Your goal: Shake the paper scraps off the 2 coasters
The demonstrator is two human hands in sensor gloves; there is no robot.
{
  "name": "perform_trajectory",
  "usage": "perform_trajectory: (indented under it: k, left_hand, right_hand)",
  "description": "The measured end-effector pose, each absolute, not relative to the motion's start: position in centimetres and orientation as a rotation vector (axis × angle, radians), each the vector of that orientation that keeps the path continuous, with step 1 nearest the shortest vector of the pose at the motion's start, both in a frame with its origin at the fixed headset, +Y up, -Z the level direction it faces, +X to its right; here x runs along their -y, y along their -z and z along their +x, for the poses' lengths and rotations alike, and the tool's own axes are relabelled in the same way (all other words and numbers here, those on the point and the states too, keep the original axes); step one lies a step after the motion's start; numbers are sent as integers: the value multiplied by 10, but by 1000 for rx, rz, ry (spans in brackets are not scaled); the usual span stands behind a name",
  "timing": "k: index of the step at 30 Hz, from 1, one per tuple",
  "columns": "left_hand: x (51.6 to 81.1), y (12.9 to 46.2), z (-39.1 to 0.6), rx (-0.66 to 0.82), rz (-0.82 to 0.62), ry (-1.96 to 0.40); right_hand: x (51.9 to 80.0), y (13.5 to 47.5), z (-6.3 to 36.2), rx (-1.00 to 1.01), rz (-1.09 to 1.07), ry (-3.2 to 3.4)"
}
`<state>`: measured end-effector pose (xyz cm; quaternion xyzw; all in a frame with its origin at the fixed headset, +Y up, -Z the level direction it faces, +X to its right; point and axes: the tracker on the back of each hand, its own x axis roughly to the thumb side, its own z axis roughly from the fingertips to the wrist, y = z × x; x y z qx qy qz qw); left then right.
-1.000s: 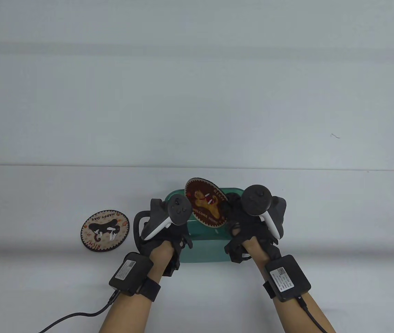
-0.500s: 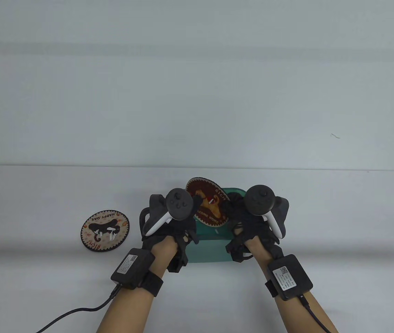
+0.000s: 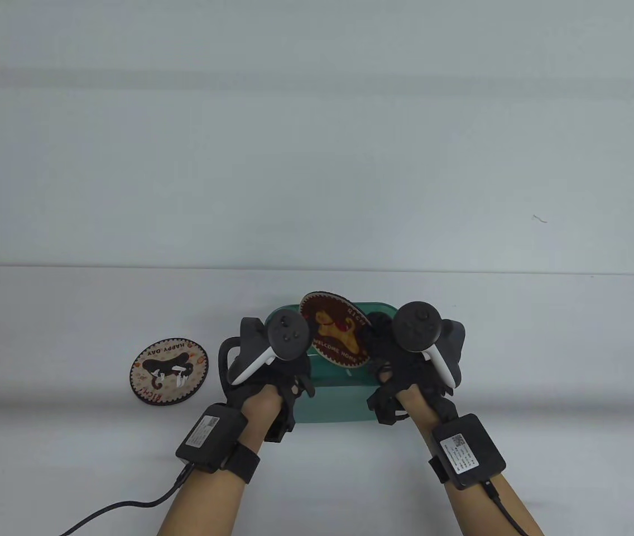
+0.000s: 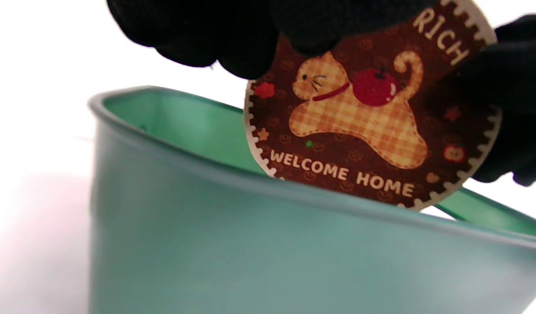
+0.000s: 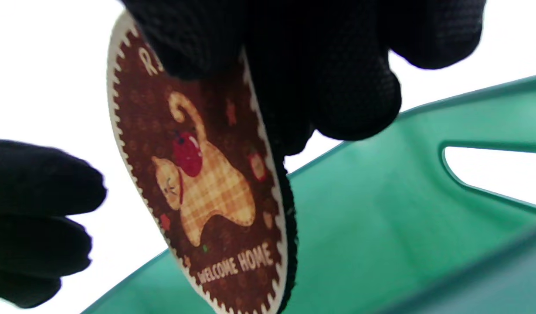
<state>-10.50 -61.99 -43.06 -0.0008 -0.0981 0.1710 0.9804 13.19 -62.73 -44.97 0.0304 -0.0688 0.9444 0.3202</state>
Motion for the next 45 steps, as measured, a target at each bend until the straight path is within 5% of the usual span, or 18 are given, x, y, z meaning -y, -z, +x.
perform_trajectory:
  k: [5,9,13,17,26,45]
  left_hand:
    - [621,406,-148,183,95,-469]
    - [654,372,-195,98,212,-699]
    - [696,348,-216,29,126,-751]
    - [724,337,-219,34,20,-761]
    - [733,341,-210,58,-41,-728]
    - [743,353,-208,73,-112,-706]
  right_hand:
    - [629,442,168,181,-23,-2249]
    - [636,429,215,207,-156,-1983]
    - [647,418,254,227,-278,-1858]
    - [657,409,282,259,-375,-1819]
    - [695,382,326,194,-580,-1946]
    - [769,393,365,-43,-1009,-2253]
